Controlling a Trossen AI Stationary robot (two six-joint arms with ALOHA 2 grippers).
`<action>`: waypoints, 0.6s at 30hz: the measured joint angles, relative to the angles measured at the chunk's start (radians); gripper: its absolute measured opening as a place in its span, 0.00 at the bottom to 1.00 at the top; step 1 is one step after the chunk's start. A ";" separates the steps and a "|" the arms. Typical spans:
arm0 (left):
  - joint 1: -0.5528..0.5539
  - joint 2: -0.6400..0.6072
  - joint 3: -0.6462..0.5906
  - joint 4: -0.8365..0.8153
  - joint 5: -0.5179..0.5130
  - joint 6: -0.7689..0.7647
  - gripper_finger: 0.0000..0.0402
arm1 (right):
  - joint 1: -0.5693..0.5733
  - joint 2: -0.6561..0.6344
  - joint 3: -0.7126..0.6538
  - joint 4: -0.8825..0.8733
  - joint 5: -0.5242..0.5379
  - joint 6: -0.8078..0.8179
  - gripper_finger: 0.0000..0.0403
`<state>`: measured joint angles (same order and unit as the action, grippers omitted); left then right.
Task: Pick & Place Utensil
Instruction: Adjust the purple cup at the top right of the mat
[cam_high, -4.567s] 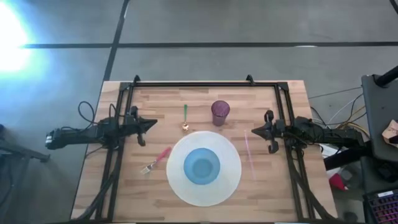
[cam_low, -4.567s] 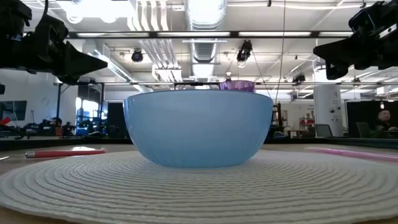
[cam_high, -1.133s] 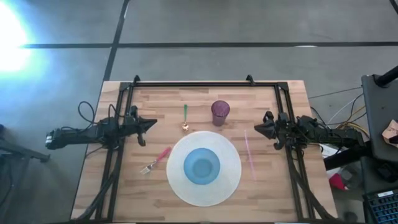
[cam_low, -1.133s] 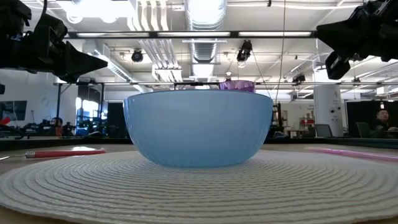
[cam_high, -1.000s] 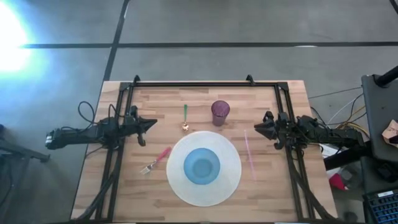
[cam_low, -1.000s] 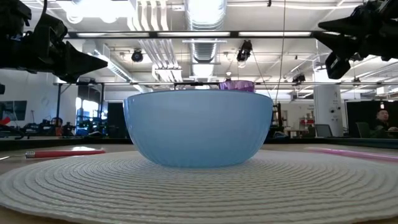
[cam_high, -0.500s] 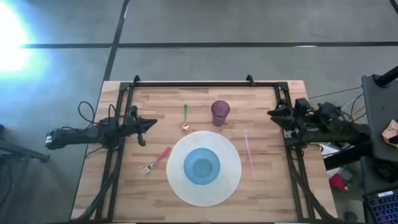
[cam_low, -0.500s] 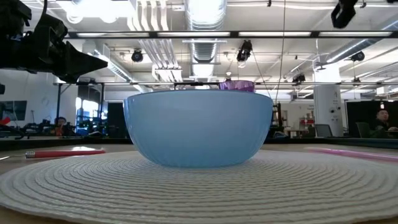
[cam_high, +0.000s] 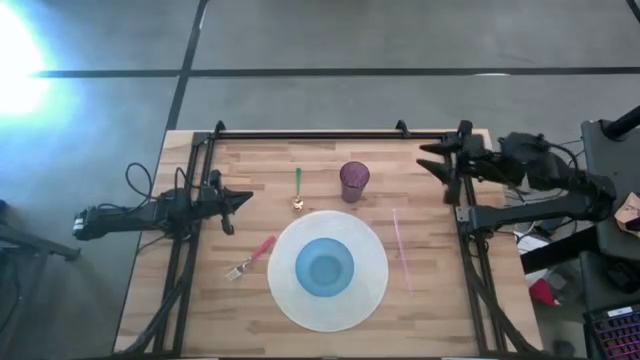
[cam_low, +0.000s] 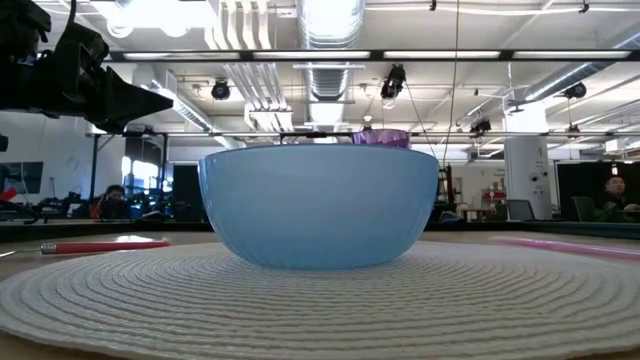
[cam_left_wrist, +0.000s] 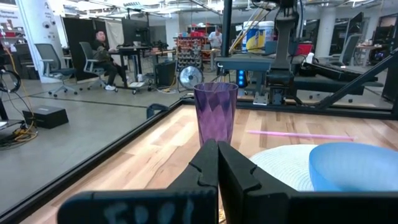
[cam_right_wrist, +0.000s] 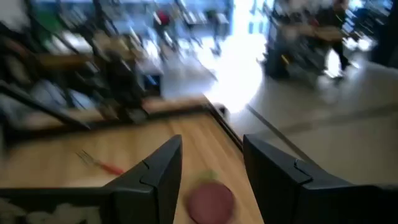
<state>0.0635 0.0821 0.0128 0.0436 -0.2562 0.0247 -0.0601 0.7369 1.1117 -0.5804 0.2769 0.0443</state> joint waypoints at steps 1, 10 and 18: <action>0.000 0.000 0.000 -0.001 0.000 -0.001 0.00 | 0.000 0.033 0.034 -0.045 0.018 -0.002 0.41; 0.000 0.000 0.001 -0.010 0.000 0.000 0.00 | 0.000 0.250 0.238 -0.245 -0.035 -0.070 0.41; 0.000 0.000 0.001 -0.018 0.003 -0.001 0.00 | 0.000 0.388 0.309 -0.353 -0.049 -0.138 0.41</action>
<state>0.0636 0.0819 0.0135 0.0254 -0.2531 0.0234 -0.0601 1.1245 1.4205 -0.9335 0.2275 -0.0937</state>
